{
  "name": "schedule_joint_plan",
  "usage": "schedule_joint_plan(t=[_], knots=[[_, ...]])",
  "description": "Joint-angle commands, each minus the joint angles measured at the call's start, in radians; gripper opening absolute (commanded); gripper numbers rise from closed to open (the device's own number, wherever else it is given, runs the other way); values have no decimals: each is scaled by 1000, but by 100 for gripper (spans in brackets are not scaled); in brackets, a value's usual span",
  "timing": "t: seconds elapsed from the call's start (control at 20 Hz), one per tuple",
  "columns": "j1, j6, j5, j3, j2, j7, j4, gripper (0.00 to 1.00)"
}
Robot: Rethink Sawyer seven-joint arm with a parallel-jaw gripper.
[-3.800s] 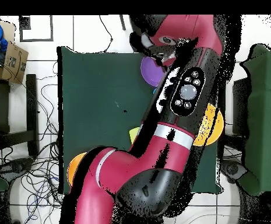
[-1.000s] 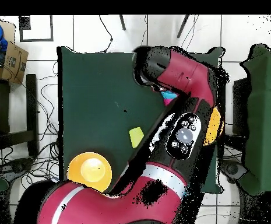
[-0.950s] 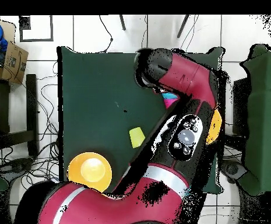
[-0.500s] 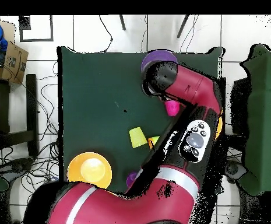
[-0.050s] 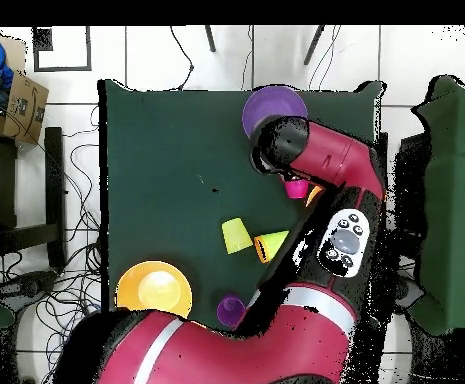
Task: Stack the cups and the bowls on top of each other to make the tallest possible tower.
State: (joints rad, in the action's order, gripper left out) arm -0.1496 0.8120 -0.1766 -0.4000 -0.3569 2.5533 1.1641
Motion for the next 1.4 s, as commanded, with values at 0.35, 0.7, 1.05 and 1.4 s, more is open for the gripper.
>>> schedule_joint_plan(t=[0.35,0.7,1.05,1.4], knots=[[-63,-16,177,194,-53,-269,82,100],[-103,-28,224,236,-54,-278,91,100],[-134,-80,267,281,-34,-260,110,100],[-152,-142,305,317,10,-221,103,100]])
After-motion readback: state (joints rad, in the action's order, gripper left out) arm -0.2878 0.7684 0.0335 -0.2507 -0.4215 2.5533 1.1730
